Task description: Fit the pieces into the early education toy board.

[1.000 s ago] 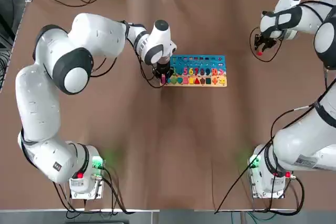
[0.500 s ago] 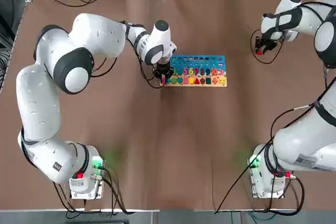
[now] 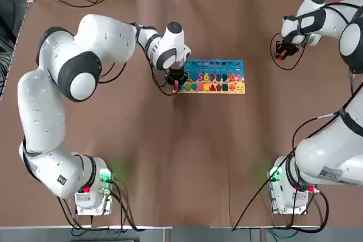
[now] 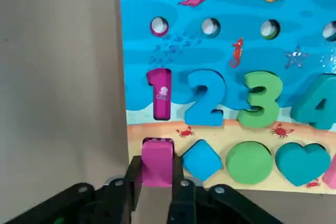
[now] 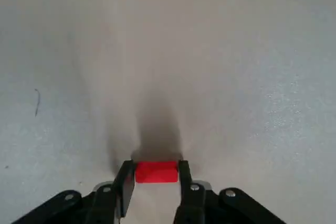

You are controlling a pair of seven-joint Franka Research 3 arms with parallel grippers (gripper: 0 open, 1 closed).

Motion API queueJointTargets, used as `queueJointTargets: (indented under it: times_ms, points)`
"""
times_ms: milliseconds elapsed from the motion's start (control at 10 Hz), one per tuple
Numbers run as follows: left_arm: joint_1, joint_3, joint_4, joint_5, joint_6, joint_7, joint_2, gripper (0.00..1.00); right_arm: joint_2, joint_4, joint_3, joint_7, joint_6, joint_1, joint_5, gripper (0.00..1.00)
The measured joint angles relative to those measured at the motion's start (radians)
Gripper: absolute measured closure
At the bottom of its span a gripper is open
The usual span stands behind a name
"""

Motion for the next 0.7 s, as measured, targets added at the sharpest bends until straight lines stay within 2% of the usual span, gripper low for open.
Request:
queueJointTargets:
  times_ms: [400, 500, 700]
  points:
    - [0.0, 0.0, 0.0, 0.0, 0.0, 0.0, 0.0, 0.72, 0.0, 0.0, 0.0, 0.0, -0.004, 0.0, 0.0, 0.58]
    - [0.0, 0.001, 0.0, 0.0, 0.0, 0.0, 0.001, 0.66, 0.0, 0.0, 0.0, 0.0, -0.005, 0.0, 0.0, 0.58]
    - [0.001, 0.003, 0.0, 0.0, 0.0, 0.0, 0.001, 0.63, 0.0, 0.0, 0.001, -0.001, -0.008, 0.0, 0.0, 0.58]
